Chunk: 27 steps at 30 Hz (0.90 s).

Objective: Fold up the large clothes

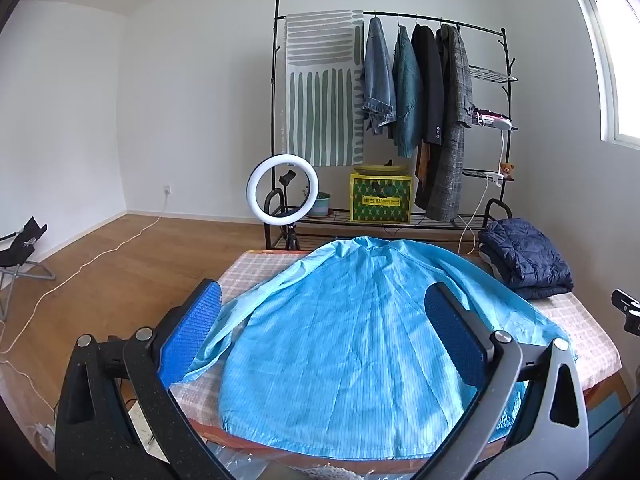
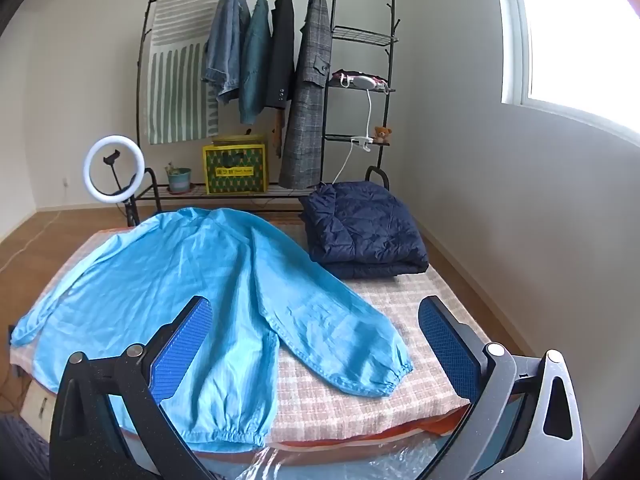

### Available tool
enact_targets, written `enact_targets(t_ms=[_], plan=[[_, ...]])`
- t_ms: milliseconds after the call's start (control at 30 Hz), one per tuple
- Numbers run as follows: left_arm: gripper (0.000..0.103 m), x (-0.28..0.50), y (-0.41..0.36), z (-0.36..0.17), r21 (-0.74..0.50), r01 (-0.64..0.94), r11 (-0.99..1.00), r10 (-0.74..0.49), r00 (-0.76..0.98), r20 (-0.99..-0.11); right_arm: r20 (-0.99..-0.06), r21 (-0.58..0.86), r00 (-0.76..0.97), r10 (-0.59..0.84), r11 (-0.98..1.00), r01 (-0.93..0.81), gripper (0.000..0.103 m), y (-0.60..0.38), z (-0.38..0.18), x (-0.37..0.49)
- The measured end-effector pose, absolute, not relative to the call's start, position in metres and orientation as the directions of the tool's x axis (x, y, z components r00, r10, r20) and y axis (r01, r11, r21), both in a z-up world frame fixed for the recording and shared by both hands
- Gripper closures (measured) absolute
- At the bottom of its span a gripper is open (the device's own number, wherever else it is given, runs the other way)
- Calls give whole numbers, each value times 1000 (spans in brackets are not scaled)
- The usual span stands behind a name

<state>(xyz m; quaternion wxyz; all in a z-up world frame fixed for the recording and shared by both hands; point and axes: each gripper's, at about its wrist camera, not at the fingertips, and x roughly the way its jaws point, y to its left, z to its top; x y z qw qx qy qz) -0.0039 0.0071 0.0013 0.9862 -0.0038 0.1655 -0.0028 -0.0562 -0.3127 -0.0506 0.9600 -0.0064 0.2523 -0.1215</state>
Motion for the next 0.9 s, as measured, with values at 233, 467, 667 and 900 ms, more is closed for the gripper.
enact_targets(t_ms=[233, 467, 667, 900], plan=[[0, -3, 4, 2, -9, 5, 1000, -8, 944, -328, -482, -75, 844, -233, 972, 225, 0, -312, -49, -56], [0, -3, 4, 2, -10, 3, 1000, -6, 945, -327, -481, -79, 846, -233, 972, 223, 0, -311, -48, -55], [0, -3, 4, 3, -12, 3, 1000, -7, 945, -328, -479, -78, 847, -233, 972, 223, 0, -311, -46, -54], [0, -3, 4, 3, -11, 3, 1000, -6, 945, -327, -480, -75, 847, -229, 973, 220, 0, -312, -45, -54]])
